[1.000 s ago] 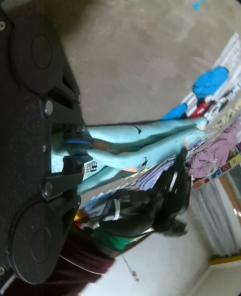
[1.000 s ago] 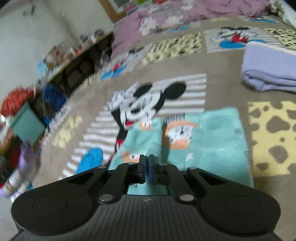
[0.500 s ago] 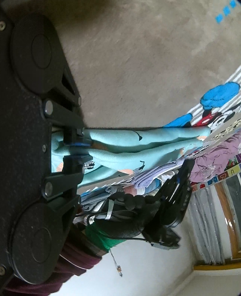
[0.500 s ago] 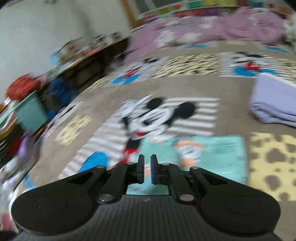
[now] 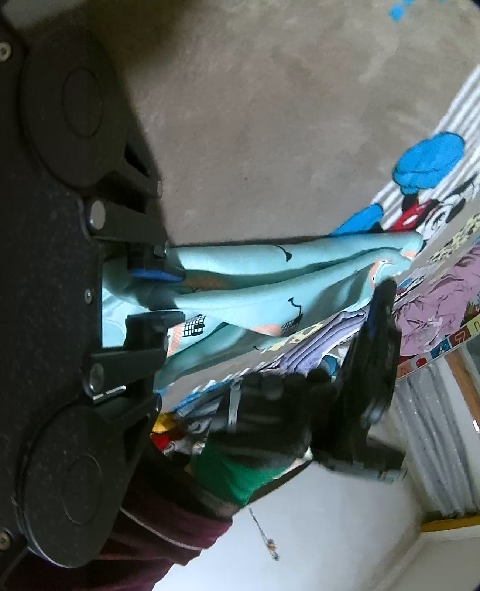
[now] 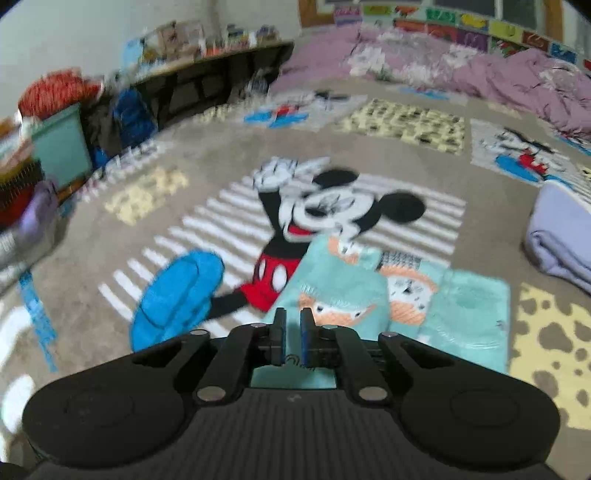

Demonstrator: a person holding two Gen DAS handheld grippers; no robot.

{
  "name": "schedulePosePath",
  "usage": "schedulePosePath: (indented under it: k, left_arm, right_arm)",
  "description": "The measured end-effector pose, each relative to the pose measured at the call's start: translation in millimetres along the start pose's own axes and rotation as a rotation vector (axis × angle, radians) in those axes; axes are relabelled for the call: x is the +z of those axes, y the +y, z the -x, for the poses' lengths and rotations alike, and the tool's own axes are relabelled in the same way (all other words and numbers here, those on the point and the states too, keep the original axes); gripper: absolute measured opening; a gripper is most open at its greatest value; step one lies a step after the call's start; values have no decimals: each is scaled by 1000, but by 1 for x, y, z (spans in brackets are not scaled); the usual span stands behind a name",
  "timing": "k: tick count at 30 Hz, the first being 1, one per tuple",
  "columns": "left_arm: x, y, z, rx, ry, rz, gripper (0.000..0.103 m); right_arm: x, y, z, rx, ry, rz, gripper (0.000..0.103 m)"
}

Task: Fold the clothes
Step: 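Lift the hem with both grippers and fold it over toward the collar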

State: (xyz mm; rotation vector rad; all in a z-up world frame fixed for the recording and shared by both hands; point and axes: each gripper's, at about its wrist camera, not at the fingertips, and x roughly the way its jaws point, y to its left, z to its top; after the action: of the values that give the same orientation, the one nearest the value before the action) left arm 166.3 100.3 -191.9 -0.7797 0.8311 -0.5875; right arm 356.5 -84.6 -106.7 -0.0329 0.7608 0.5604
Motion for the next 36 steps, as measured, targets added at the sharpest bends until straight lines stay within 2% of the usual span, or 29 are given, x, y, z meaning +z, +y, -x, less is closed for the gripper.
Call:
schedulePosePath:
  k: [2, 3, 4, 5, 8, 10, 12, 15, 18, 20, 23, 25, 27, 29, 31, 34, 36]
  left_arm:
    - [1, -5, 6, 24, -20, -25, 18]
    - [2, -7, 10, 34, -34, -38, 26]
    - [2, -11, 15, 53, -61, -60, 39]
    - [2, -14, 21, 71, -89, -83, 41]
    - [3, -22, 36, 92, -178, -119, 40]
    - [2, -31, 40, 86, -239, -161, 24]
    - [0, -46, 34, 102, -274, -239, 23]
    - [0, -60, 16, 117, -254, -331, 23]
    - [-6, -63, -15, 248, -173, -440, 23]
    - [-10, -53, -37, 331, -102, -469, 23]
    - [-10, -54, -25, 317, -125, -455, 24]
    - [-13, -62, -13, 314, -150, -503, 34]
    - [-22, -72, -3, 392, -172, -613, 46]
    - [-39, -84, 4, 500, -165, -803, 46]
    - [-54, -91, 1, 554, -122, -979, 49]
    - [-75, -95, -5, 602, -42, -1159, 53]
    - [-87, -92, -10, 637, 11, -1260, 54]
  right_arm:
    - [-3, -6, 23, 1, -50, -34, 13]
    - [-7, -11, 36, 7, -72, -61, 15]
    - [-12, -17, 50, 12, -95, -88, 16]
    - [-19, -21, 63, 13, -112, -107, 17]
    - [-42, -30, 100, 10, -154, -125, 18]
    - [-60, -33, 123, 11, -188, -138, 18]
    - [-79, -36, 143, 9, -220, -160, 18]
    - [-107, -39, 165, 8, -250, -179, 18]
    - [-135, -38, 175, -12, -234, -175, 18]
    - [-150, -39, 176, -26, -208, -148, 18]
    - [-170, -32, 178, -63, -174, -60, 18]
    - [-180, -30, 183, -79, -165, -9, 18]
    - [-192, -24, 194, -87, -178, 40, 24]
    - [-205, -17, 201, -94, -181, 99, 28]
    - [-218, -9, 207, -100, -179, 167, 28]
    - [-238, 9, 208, -129, -145, 318, 30]
    - [-248, 20, 209, -147, -114, 398, 36]
